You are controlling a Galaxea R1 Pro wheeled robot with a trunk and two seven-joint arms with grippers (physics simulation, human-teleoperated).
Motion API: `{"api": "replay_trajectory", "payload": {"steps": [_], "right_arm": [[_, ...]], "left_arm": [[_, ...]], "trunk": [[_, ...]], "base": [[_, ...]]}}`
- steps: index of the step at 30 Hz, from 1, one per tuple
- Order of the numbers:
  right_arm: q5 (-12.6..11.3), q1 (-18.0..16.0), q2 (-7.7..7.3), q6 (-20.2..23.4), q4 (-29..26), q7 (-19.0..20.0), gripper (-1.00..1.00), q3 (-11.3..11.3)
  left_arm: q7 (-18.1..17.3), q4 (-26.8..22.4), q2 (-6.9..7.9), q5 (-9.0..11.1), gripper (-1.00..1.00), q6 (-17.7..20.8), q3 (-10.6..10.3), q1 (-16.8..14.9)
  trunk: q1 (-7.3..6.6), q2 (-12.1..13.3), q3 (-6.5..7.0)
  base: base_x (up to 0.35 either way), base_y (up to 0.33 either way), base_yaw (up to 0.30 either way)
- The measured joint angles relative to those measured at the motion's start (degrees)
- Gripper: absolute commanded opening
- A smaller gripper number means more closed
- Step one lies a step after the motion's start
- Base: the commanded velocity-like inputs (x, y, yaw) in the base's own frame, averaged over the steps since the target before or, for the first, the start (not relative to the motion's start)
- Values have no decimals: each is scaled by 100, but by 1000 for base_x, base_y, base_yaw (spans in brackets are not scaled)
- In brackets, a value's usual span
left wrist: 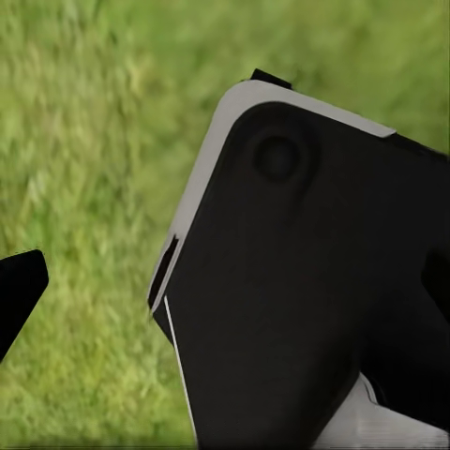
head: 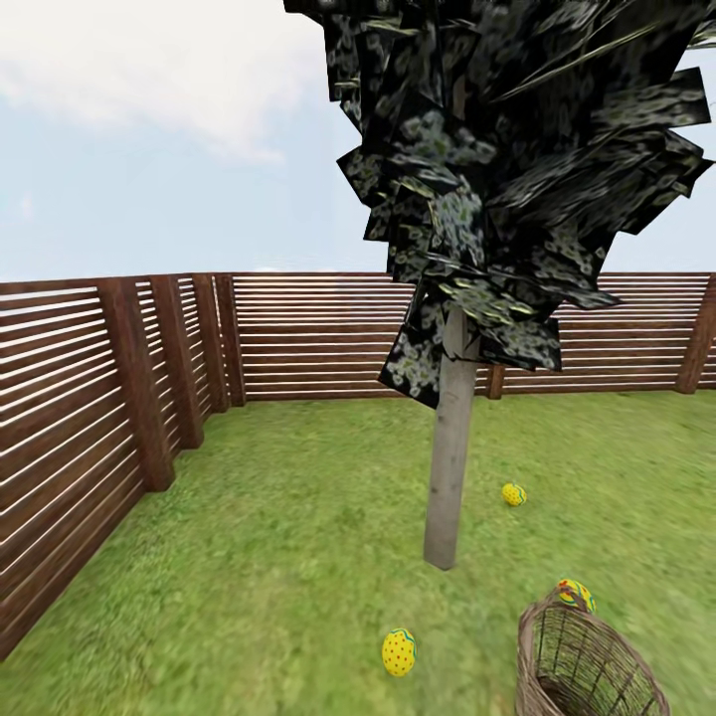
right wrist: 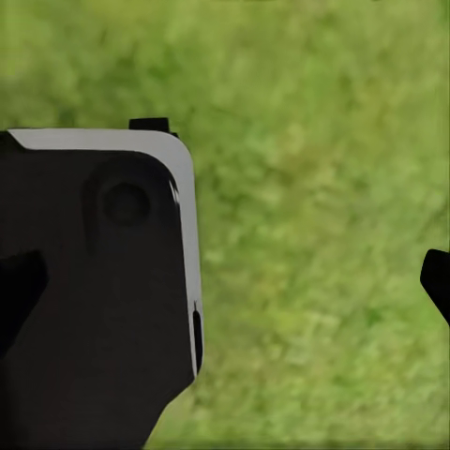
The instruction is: Take the three Easter eggs out of the wicker basket on the lawn in the garden, then place them on the lawn next to a single tree (choose any tree) so that all three eggs are next to the same tree and none are left in the basket.
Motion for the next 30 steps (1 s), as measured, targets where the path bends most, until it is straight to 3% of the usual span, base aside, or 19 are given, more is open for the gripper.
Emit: {"api": "replay_trajectory", "payload": {"steps": [8, 10, 11, 12, 15, 30], "right_arm": [[-7, 13, -25, -20, -7, 6, 100, -5], [-8, 13, -30, -19, -8, 10, 100, -5], [-8, 13, -27, -19, -9, 13, 100, -5], [-8, 12, -26, -19, -9, 13, 100, -5], [-11, 28, -23, -15, -3, 11, 100, -5], [-71, 291, 0, -90, -14, 6, 100, -13]], "left_arm": [[-4, -24, -49, -31, 100, -2, -14, 15], [-9, -27, -43, -189, 100, -1, -47, 15], [-26, -36, -32, -580, 100, 0, -86, 14], [-31, -38, -35, -785, 100, 0, -87, 14], [-38, -36, -58, -1053, 100, -5, -106, 12], [-36, -43, -54, -1084, 100, -7, -78, 12]], "trunk": [[-176, 322, 144], [-220, 402, 180], [-242, 441, 196], [-264, 479, 212], [-329, 596, 261], [-616, 1119, 516]], "base": [[0, 0, 0], [0, 0, 0], [0, 0, 0], [0, 0, 0], [0, 0, 0], [0, 0, -1]]}}
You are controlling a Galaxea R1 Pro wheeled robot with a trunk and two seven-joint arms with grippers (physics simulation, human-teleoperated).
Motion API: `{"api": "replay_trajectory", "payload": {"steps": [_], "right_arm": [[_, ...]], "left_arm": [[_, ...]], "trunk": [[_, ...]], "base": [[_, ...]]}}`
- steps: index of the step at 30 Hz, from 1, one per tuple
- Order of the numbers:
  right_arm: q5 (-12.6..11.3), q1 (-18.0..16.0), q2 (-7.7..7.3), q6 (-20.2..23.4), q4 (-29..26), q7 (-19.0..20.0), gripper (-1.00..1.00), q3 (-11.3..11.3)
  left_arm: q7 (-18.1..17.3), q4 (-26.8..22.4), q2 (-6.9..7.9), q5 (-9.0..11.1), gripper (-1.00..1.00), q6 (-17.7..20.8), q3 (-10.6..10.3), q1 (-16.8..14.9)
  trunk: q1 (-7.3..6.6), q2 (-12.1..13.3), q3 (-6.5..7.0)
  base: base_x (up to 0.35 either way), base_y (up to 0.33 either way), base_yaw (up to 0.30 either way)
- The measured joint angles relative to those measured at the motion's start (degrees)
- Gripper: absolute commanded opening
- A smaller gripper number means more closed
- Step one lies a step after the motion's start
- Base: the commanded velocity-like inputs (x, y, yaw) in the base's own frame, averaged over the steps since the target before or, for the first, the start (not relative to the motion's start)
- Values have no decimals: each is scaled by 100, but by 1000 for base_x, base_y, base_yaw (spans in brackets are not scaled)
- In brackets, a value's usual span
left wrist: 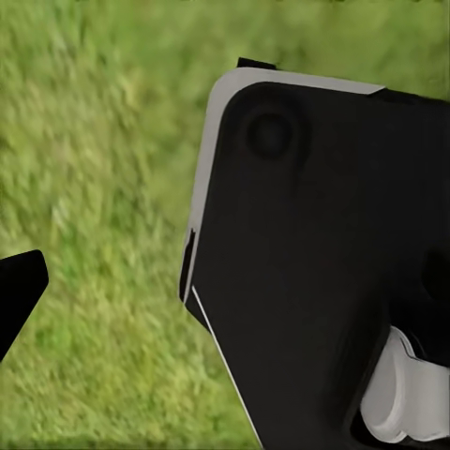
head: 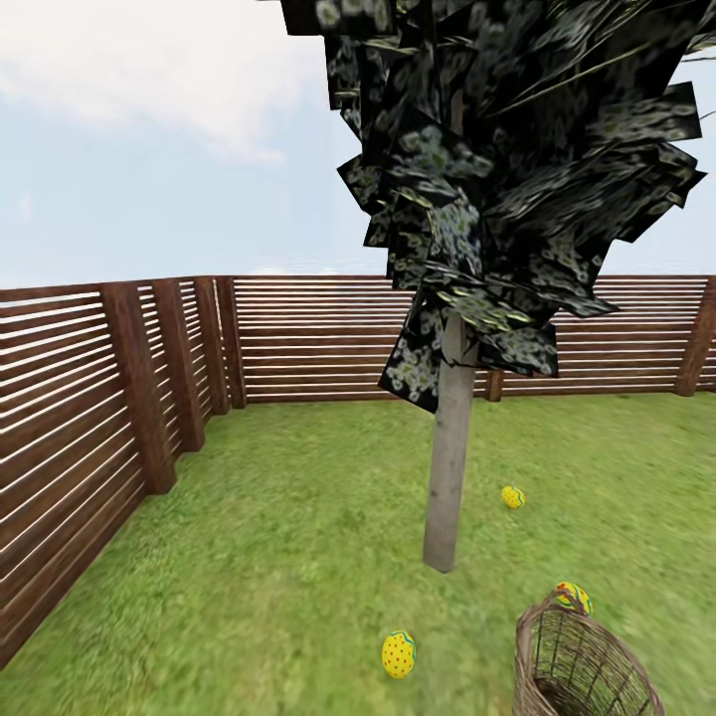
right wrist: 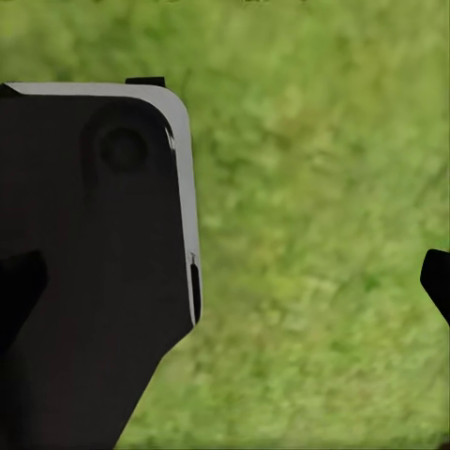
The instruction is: Take the three Easter eggs out of the wicker basket on the lawn in the garden, then place them on the lawn next to a single tree (choose any tree) so that all three eggs are next to the same tree and none are left in the basket.
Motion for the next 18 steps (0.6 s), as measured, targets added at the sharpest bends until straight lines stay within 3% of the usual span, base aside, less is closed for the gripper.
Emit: {"api": "replay_trajectory", "payload": {"steps": [18], "right_arm": [[-29, 2, -14, -1, -22, 0, 100, -33]], "left_arm": [[-8, 1, -23, -6, 100, -1, 8, -1]], "trunk": [[0, 0, 1]], "base": [[0, 0, -245]]}}
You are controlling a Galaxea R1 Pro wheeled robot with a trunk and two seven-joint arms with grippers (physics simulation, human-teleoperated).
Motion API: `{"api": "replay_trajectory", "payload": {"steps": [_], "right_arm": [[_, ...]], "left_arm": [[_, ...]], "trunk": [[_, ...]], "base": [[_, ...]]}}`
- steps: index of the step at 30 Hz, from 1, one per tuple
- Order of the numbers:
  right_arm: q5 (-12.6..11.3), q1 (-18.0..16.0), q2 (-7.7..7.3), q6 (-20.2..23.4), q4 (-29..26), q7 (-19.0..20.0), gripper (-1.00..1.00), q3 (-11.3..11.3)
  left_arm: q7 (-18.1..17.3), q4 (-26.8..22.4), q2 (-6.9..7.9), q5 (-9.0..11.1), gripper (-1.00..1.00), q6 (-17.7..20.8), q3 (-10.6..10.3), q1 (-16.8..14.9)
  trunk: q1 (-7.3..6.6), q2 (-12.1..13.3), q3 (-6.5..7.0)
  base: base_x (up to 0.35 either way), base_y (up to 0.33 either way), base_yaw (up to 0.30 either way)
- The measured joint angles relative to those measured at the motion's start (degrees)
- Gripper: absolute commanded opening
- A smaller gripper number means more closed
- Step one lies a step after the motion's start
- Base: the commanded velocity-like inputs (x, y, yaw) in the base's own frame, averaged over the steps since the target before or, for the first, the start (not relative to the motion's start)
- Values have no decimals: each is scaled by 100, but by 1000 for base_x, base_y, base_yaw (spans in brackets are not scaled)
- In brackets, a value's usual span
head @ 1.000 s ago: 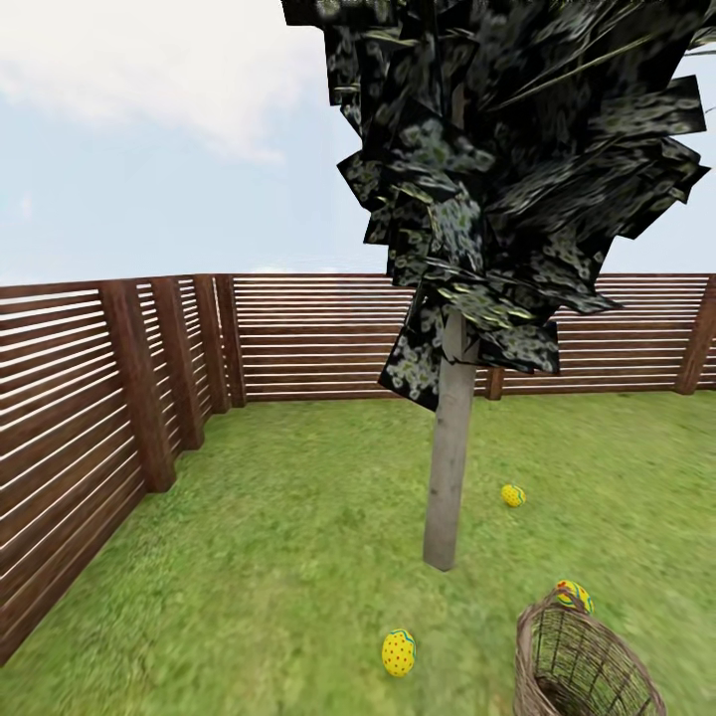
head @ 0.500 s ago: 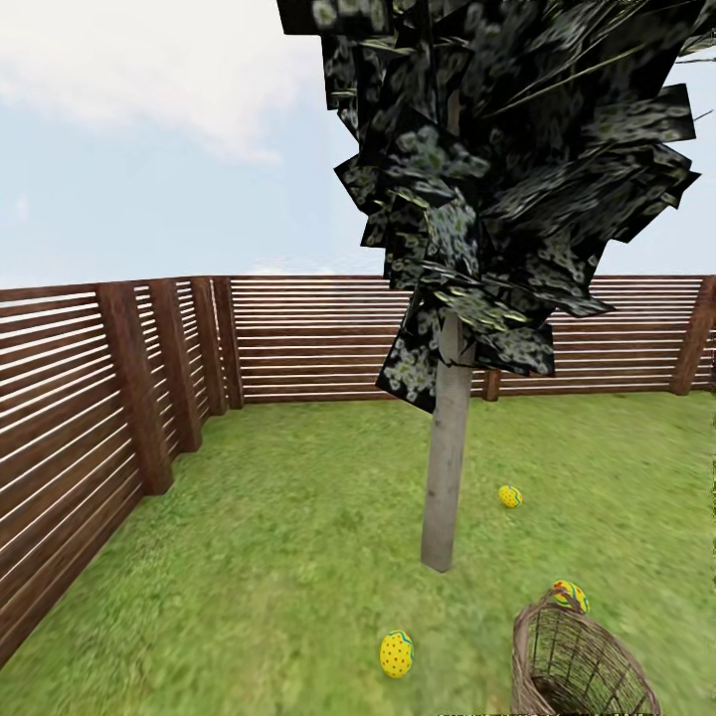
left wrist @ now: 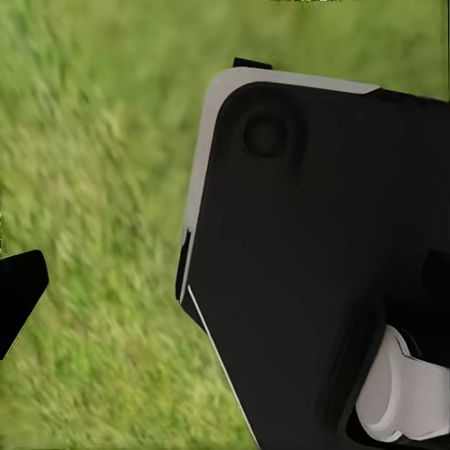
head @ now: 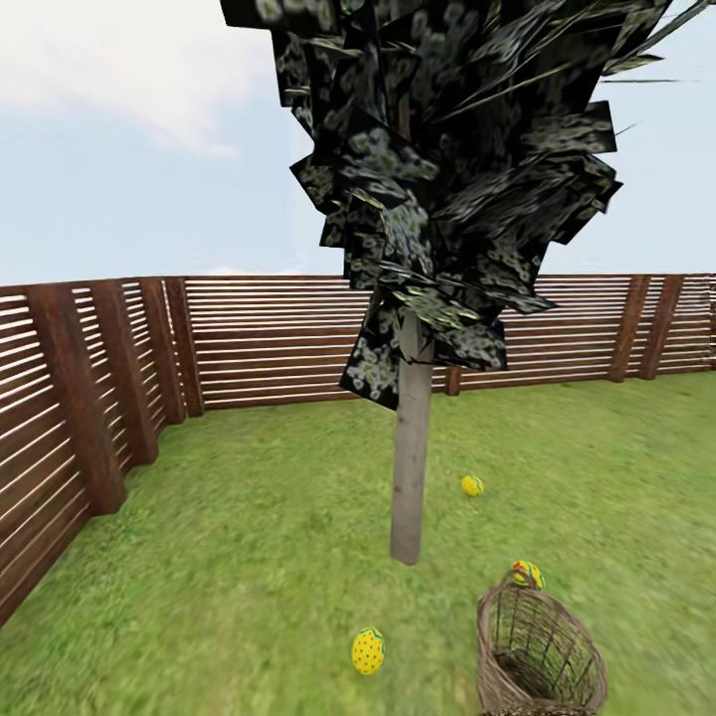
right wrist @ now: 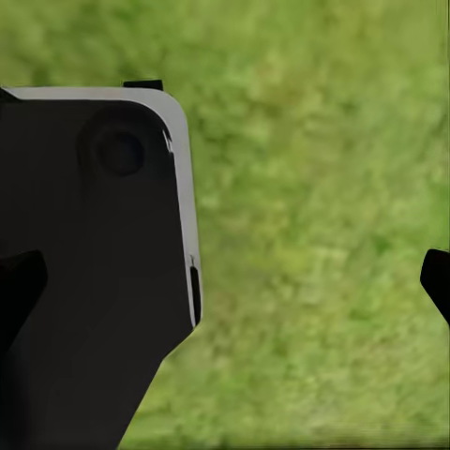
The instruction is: Take the three Easter eggs out of the wicker basket on the lawn in the garden, then place them on the lawn next to a single tree (choose any tree) so that all three eggs are next to the same tree and none are left in the basket.
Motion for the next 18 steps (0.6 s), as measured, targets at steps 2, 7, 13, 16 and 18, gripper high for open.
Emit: {"api": "replay_trajectory", "payload": {"steps": [2, 7, 13, 16, 18], "right_arm": [[-2, 0, -1, -2, -1, 1, 100, -5], [-3, 0, 2, -5, -1, 2, 100, -8], [-3, 0, -6, -4, -2, 5, 100, -8], [-3, 0, -17, -4, -2, 9, 100, -8], [-5, 0, -18, -3, -2, 10, 100, -8]], "left_arm": [[-1, 0, 0, 0, 100, 0, 0, 0], [-5, -2, 11, 6, 100, -4, 7, 0], [-5, -5, 0, 0, 100, 0, 9, 0], [-10, -8, 4, 0, 100, 0, 15, 0], [-11, -9, 1, -3, 100, 0, 12, 0]], "trunk": [[0, 0, 0], [0, 0, 0], [2, 1, 0], [1, 0, 0], [0, 0, 0]], "base": [[0, 0, -268], [-30, 1, -268], [-249, 107, -269], [-66, 285, -269], [-17, 319, -269]]}}
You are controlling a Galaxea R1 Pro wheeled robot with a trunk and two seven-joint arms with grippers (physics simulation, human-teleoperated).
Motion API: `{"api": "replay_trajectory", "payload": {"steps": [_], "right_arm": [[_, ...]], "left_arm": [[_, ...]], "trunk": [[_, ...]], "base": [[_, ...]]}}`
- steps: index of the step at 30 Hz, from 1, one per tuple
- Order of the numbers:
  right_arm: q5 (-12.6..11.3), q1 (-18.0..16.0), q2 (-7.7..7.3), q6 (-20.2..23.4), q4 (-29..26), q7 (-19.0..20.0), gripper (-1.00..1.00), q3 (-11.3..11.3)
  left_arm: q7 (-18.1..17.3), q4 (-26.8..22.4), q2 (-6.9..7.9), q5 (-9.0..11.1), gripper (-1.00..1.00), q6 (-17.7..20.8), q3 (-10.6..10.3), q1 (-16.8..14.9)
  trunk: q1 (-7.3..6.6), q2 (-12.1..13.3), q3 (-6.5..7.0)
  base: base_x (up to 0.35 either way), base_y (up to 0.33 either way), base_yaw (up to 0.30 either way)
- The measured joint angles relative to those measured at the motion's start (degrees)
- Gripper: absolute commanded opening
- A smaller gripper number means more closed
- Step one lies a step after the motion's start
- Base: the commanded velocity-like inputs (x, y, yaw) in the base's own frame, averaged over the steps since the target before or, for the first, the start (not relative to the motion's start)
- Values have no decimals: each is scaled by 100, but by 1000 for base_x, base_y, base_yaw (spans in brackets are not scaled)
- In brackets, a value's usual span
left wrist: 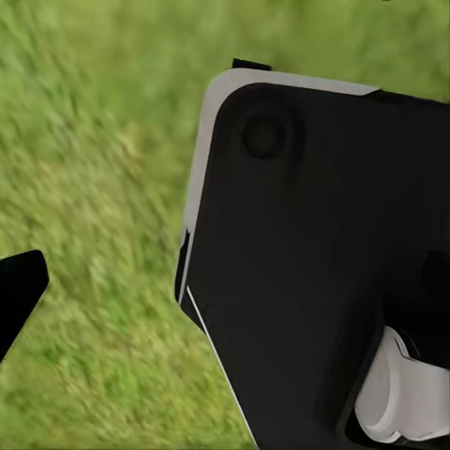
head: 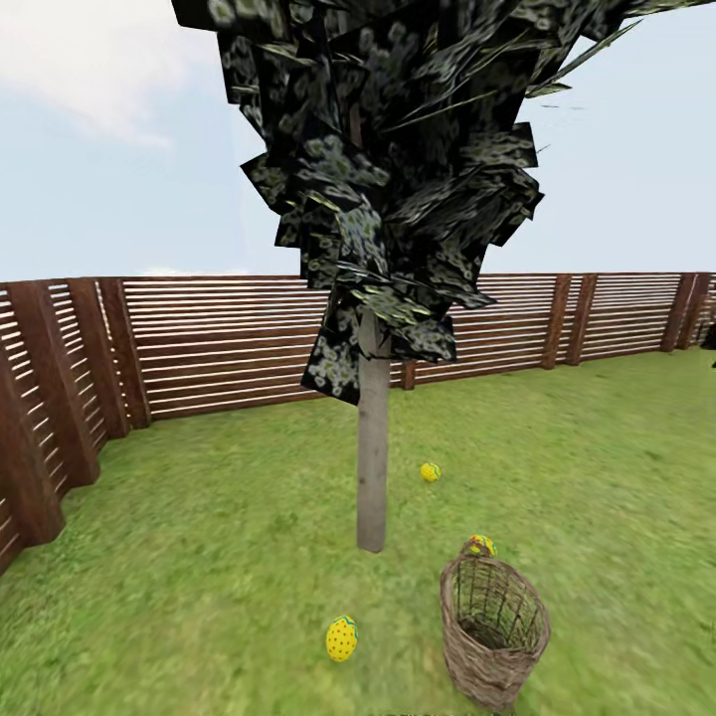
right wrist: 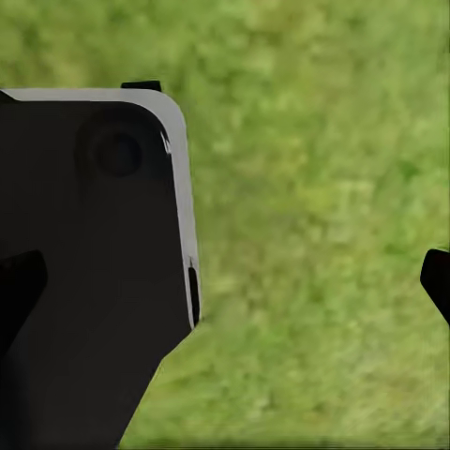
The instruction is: Take the three Easter eggs out of the wicker basket on the lawn in the garden, then place them on the lawn next to a single tree (choose any tree) so that all three eggs are next to the same tree and none are left in the basket.
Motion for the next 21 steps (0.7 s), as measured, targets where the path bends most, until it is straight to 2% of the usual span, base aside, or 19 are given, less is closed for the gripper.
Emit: {"api": "replay_trajectory", "payload": {"steps": [21], "right_arm": [[2, 0, -18, 0, 0, 1, 100, -1]], "left_arm": [[-1, -8, 5, 4, 100, 10, 7, 0]], "trunk": [[0, 0, 0]], "base": [[-1, 331, -268]]}}
